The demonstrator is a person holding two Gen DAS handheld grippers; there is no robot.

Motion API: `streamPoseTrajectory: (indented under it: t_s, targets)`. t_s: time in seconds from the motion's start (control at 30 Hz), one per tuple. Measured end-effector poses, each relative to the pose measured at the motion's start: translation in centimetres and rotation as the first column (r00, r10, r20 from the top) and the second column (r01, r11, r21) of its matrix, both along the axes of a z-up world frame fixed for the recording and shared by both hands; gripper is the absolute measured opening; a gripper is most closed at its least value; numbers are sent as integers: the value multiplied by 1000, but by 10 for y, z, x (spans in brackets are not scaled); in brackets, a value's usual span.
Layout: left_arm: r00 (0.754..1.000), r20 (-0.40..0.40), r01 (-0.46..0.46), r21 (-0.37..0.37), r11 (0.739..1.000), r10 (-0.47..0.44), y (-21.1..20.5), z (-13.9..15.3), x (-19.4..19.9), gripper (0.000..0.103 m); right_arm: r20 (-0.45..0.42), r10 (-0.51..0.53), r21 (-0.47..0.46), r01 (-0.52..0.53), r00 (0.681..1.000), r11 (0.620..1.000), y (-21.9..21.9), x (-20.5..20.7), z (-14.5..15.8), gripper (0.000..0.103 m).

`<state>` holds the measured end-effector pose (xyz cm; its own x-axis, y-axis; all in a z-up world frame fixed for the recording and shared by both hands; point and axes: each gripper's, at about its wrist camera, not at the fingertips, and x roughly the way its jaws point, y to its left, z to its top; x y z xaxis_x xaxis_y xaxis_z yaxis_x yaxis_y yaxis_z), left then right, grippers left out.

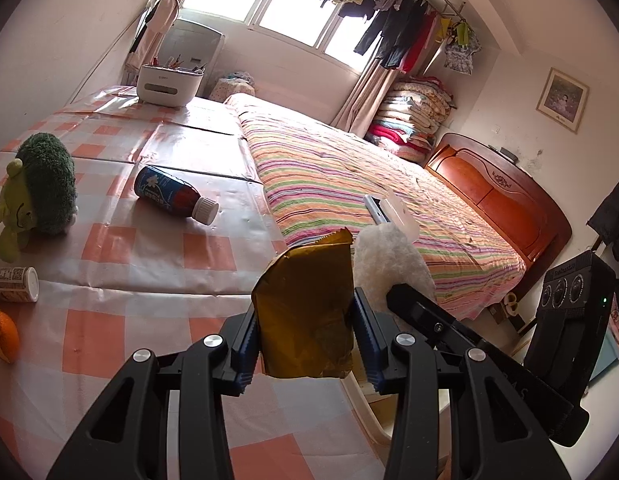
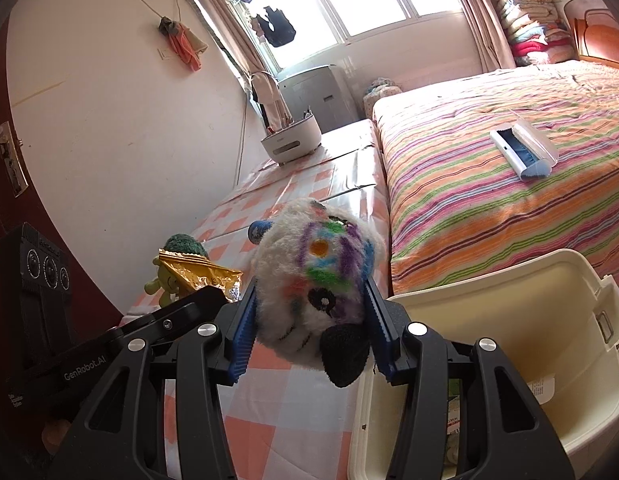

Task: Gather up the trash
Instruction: 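Carry the plush toy and gold wrapper in both grippers to the white bin, then open right gripper over the white bin to drop the plush toy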

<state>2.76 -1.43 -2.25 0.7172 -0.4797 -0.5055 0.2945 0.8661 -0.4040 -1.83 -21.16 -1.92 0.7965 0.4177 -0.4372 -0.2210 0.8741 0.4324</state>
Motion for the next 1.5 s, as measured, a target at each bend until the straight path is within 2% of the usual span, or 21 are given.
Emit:
streamPoseTrajectory:
  t_s: [0.4, 0.77, 0.97, 1.03, 1.17, 1.5]
  targets:
    - [999, 1, 53, 24, 998, -53, -29, 2, -3, 41, -2, -123, 4, 123, 992, 992, -39, -10, 1, 49]
    - [996, 1, 91, 42, 995, -91, -51, 4, -4, 41, -9, -259, -21, 259, 966, 966, -70, -21, -3, 51]
    - [994, -2, 113, 57, 992, -113, -62, 2, -4, 41, -8, -296, 3, 296, 955, 955, -84, -27, -4, 53]
    - [993, -5, 120, 63, 991, -119, -66, 1, -4, 41, -1, -305, 15, 305, 952, 952, -87, -29, -3, 55]
    - [991, -12, 133, 74, 988, -132, -72, -1, -4, 41, 17, -332, 38, 331, 943, 943, -93, -34, 1, 64]
    - [984, -21, 180, 93, 979, -179, -96, 0, -2, 42, 36, -361, 82, 357, 932, 930, -102, -38, 3, 71]
